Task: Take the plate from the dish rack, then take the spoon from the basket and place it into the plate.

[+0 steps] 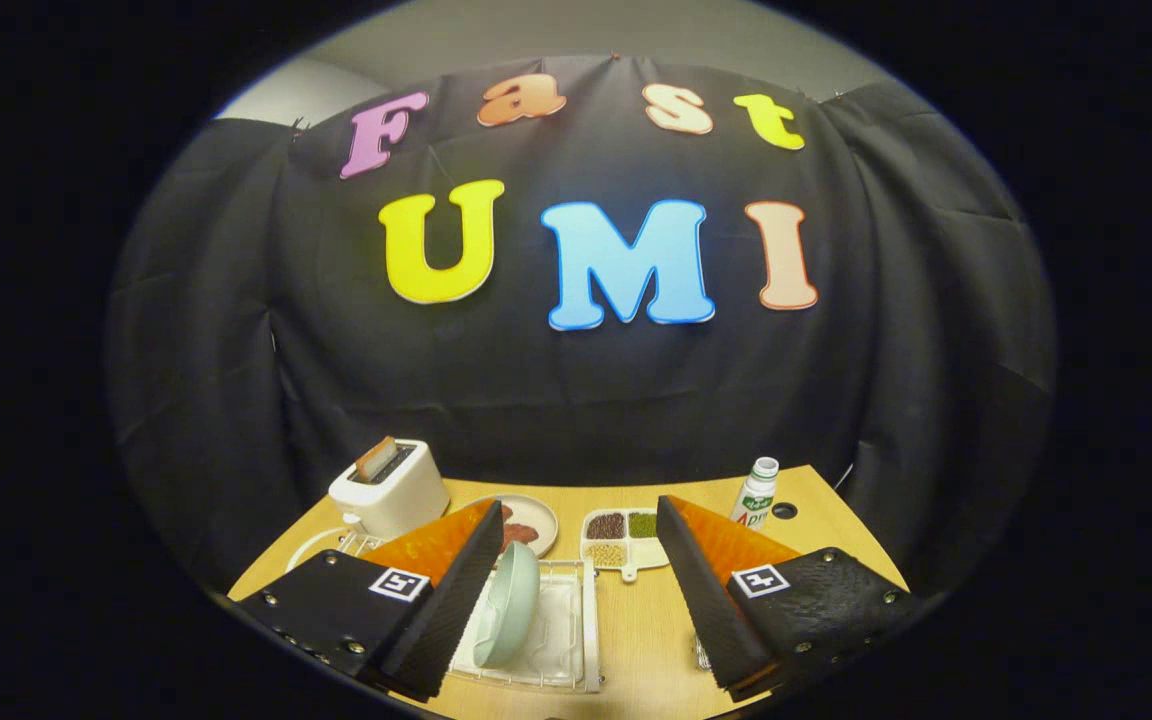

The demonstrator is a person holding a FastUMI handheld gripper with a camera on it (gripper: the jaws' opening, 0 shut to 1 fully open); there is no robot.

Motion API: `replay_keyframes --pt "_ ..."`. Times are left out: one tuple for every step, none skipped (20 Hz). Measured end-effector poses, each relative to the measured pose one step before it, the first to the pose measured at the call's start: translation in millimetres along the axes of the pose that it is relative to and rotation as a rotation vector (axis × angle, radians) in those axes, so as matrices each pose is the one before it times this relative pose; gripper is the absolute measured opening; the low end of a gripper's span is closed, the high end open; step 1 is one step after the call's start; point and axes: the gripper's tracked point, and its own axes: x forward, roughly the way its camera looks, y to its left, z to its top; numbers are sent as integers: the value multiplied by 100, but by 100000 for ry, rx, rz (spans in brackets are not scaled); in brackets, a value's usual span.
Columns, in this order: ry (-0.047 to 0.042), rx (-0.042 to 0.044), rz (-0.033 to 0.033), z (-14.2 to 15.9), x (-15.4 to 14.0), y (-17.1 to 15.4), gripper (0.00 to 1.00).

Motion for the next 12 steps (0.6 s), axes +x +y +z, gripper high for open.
replay_keyframes --pt "2048 -3 1129 -415 339 593 92" --pt "1816 552 920 -231 308 564 90" --pt "1761 64 673 -275 272 390 90" --pt "2444 -558 457 -582 414 459 90" --pt "3032 -780 236 -561 493 302 90" --pt "3658 -574 642 -667 521 399 90" --pt "4209 375 308 -630 485 329 90" --pt "3792 1092 275 -524 412 304 90" --pt "3628 964 380 -392 522 425 90" --pt "3298 838 384 -492 483 280 90" --pt "3218 640 -449 -315 553 198 90" --pt "2959 334 -253 -481 479 40 89"
